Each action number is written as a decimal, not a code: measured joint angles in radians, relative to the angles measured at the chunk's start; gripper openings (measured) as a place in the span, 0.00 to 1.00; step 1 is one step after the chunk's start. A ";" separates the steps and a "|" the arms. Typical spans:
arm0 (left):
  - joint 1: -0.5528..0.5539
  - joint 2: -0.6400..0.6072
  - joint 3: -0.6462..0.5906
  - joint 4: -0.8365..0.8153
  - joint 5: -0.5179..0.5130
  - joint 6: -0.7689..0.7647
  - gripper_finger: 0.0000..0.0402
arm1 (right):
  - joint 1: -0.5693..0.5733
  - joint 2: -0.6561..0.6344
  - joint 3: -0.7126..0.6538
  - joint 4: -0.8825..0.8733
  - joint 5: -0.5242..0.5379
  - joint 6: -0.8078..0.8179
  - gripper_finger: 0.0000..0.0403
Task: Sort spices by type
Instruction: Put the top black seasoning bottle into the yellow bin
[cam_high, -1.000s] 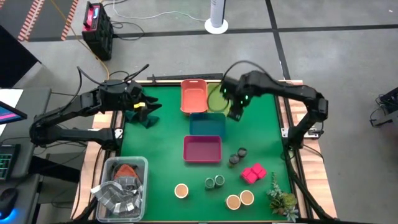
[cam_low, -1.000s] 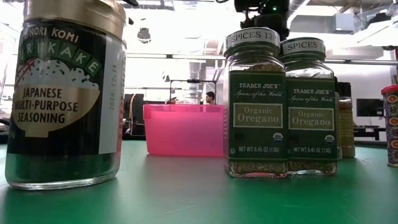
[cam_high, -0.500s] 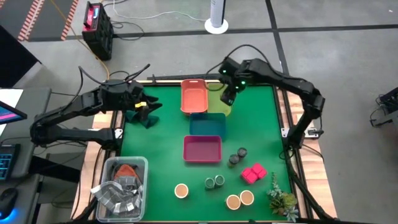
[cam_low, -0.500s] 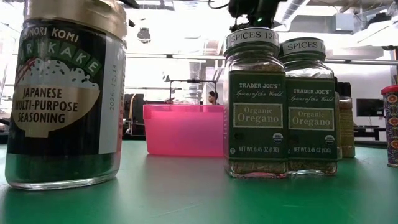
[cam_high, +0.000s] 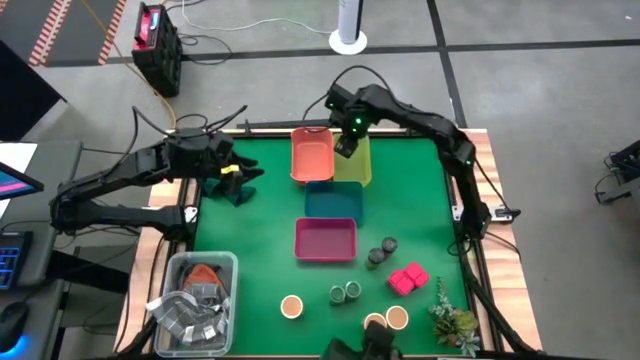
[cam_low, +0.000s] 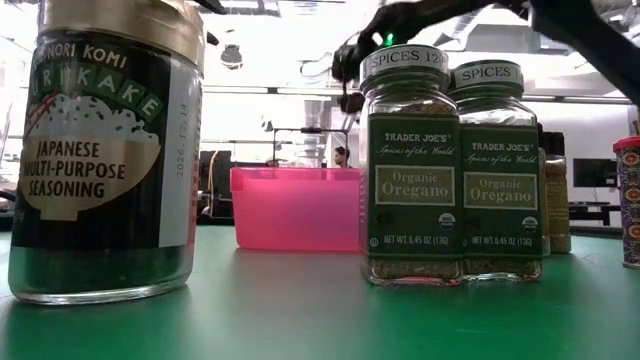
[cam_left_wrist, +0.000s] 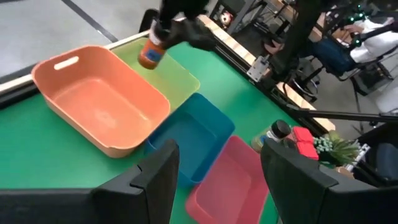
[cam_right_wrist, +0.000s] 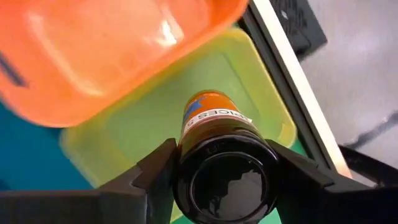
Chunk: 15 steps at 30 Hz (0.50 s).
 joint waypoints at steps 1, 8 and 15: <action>-0.001 0.000 0.000 -0.002 0.000 0.000 0.54 | -0.008 0.018 0.002 -0.005 0.000 -0.006 0.58; -0.006 0.000 0.000 -0.005 0.015 -0.036 0.54 | -0.016 0.092 0.009 -0.032 -0.012 -0.012 0.60; -0.007 0.000 0.000 -0.005 0.014 -0.036 0.54 | -0.015 0.107 0.010 -0.018 -0.012 -0.009 0.70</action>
